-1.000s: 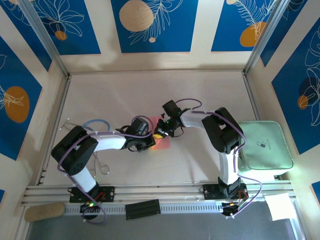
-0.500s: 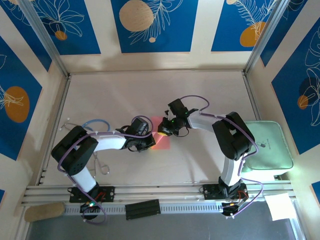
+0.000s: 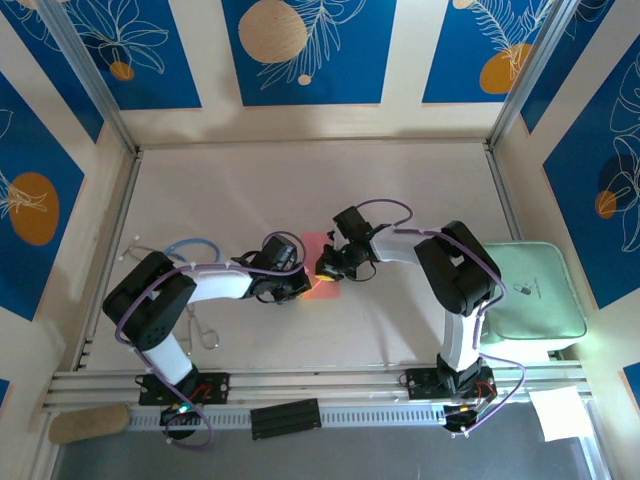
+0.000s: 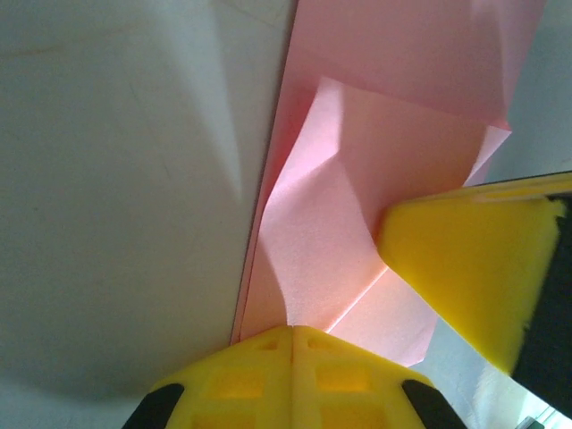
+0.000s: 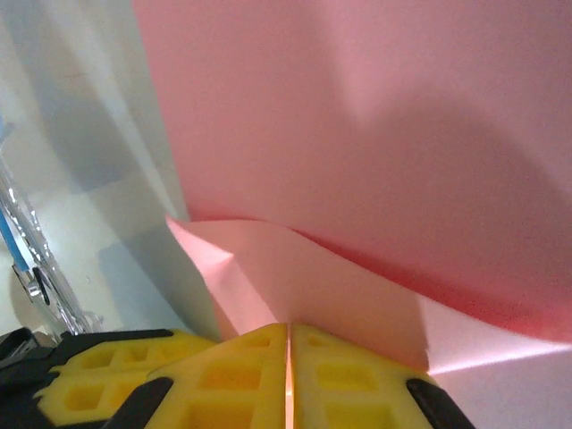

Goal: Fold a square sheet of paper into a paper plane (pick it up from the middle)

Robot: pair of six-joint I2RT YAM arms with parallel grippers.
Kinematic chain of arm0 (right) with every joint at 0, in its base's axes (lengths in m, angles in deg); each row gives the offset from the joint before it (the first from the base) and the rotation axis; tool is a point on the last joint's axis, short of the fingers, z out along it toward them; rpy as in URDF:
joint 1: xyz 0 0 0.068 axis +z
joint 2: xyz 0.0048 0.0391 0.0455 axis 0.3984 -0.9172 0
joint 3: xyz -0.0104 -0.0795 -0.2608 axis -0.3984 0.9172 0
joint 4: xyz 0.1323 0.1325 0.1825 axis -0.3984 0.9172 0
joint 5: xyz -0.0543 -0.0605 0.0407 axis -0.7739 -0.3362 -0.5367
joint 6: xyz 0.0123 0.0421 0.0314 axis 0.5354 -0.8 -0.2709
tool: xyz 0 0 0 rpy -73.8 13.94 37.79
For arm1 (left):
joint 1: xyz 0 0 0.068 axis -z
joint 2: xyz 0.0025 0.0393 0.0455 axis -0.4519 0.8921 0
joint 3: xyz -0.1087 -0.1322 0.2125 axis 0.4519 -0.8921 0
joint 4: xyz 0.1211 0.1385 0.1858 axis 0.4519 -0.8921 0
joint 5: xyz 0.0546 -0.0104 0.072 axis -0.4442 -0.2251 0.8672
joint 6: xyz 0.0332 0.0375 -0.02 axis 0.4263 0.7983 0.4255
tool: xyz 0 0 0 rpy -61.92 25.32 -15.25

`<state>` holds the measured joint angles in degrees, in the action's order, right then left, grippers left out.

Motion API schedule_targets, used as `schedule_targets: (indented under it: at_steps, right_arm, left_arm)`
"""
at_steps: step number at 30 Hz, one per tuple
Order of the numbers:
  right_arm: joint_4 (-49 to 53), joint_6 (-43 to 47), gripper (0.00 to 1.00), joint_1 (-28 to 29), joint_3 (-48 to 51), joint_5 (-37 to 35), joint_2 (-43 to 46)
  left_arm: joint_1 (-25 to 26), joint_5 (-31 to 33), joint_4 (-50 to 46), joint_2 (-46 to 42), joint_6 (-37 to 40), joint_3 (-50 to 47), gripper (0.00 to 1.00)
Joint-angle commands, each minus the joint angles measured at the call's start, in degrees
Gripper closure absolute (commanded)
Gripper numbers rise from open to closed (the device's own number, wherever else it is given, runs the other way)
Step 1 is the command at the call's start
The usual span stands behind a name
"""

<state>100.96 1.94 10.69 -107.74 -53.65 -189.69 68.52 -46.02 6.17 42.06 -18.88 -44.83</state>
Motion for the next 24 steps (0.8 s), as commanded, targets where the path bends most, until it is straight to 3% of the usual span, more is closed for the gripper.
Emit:
schedule_targets:
  at_steps: [1, 9, 24]
  right_arm:
    - [-0.04, 1.26, 0.9, 0.29, -1.36, 1.36, -1.44]
    - [1.06, 2.48, 0.91, 0.64, -0.04, -0.91, -3.11]
    - [0.18, 4.45, 0.96, 0.76, 1.3, -3.35, -3.4]
  left_arm:
    - [-0.1, 0.75, -4.55, 0.85, 0.11, -1.13, 1.0]
    - [-0.11, -0.14, 0.57, -2.71, 3.21, 0.07, 0.99]
    - [-0.87, 2.15, -4.35, 2.28, 3.56, 2.3, 1.0]
